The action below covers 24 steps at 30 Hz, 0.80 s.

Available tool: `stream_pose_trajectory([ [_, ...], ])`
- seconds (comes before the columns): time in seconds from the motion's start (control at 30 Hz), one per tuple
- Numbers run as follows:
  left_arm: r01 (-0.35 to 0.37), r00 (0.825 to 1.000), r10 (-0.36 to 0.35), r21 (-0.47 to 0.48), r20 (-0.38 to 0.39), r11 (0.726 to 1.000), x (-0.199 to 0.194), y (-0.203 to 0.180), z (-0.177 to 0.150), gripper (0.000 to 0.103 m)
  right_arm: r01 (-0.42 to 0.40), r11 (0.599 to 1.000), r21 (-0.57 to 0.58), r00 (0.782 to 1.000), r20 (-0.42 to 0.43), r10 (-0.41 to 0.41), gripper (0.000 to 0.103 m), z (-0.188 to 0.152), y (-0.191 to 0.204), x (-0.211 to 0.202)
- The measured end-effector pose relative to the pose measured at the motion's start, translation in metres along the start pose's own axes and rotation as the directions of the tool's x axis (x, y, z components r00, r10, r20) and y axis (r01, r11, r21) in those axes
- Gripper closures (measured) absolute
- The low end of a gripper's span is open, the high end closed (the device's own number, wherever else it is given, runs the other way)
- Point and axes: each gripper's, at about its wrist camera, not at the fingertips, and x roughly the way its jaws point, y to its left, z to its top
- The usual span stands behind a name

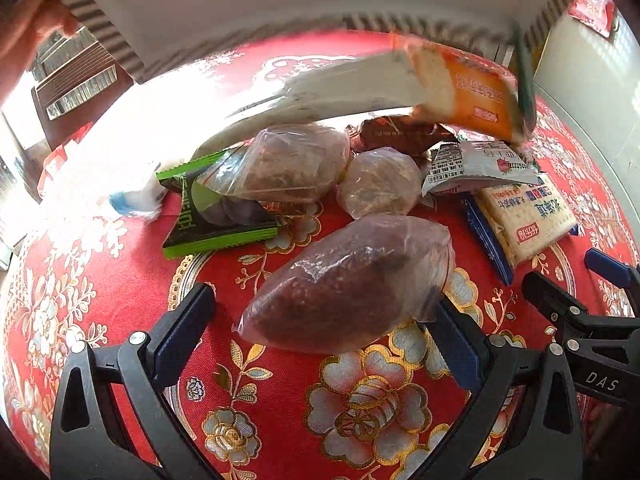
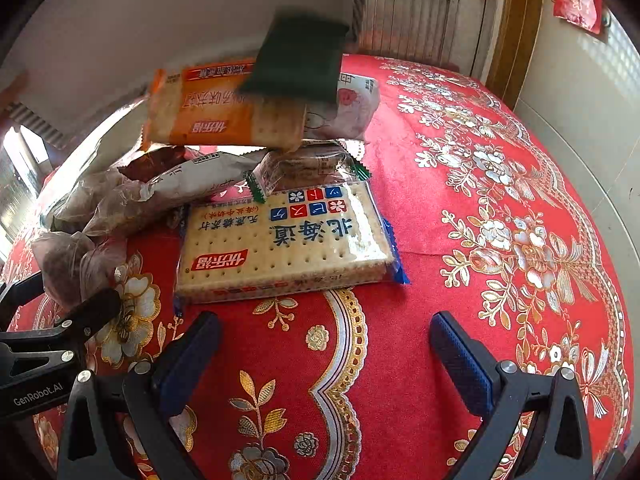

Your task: Organize snacks

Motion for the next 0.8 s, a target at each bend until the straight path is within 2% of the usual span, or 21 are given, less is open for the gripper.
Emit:
stream_pose_trajectory([
  [0.8,0.000,1.000,0.000,0.000,0.000,1.000,0.0004,-0.0007,-0.0013,0.000,0.000,1.000,0.000,1.000,0.000,0.000,0.000,-0.0013,-0.0015,-0.0002],
])
